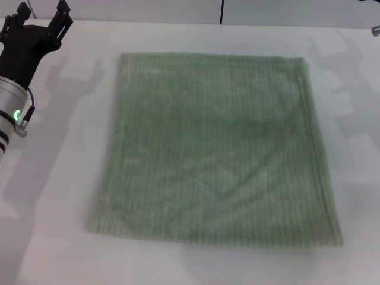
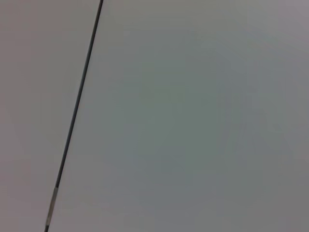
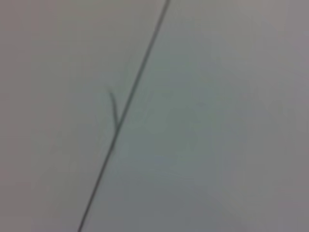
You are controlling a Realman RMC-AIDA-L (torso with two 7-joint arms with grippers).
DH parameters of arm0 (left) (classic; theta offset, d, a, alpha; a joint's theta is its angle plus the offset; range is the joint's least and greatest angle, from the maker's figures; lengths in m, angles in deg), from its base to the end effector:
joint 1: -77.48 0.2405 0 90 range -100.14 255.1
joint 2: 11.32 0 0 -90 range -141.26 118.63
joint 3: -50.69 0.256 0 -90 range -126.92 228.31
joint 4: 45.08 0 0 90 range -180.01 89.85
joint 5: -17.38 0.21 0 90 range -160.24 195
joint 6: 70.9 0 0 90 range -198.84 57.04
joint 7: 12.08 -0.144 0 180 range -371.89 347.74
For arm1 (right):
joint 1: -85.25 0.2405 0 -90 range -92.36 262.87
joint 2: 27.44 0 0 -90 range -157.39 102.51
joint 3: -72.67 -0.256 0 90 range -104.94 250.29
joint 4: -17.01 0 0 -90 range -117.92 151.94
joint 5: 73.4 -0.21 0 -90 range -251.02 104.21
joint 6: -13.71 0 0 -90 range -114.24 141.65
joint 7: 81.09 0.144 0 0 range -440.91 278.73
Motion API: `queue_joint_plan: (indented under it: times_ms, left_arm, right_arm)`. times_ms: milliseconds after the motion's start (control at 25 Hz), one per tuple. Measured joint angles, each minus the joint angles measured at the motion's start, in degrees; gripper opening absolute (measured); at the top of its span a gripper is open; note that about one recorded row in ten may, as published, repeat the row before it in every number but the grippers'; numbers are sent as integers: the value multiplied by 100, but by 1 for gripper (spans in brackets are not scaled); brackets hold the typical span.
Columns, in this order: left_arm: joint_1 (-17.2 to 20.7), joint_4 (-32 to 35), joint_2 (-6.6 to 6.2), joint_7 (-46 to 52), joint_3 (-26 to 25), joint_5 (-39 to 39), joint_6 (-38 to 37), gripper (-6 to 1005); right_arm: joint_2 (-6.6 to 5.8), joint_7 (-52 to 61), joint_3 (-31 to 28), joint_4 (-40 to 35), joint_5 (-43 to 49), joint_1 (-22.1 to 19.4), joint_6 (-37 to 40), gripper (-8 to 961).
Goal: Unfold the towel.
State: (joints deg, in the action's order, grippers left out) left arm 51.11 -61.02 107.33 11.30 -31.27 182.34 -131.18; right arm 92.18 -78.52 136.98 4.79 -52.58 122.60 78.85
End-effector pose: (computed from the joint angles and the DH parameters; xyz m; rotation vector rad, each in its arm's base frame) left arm -0.3030 0.3690 0.0084 -1.5569 -0.6504 -0.9075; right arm 0.2466 0.4138 0.0262 -1.6333 0.0816 0.6889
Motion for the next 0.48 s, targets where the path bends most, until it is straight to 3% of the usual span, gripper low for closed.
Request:
queue_joint_plan:
  times_ms: [480]
  left_arm:
    - [151,-39,9,52,38,2,-72,854]
  right_arm:
    - [21,89,-20,285,-221,-38,334,759]
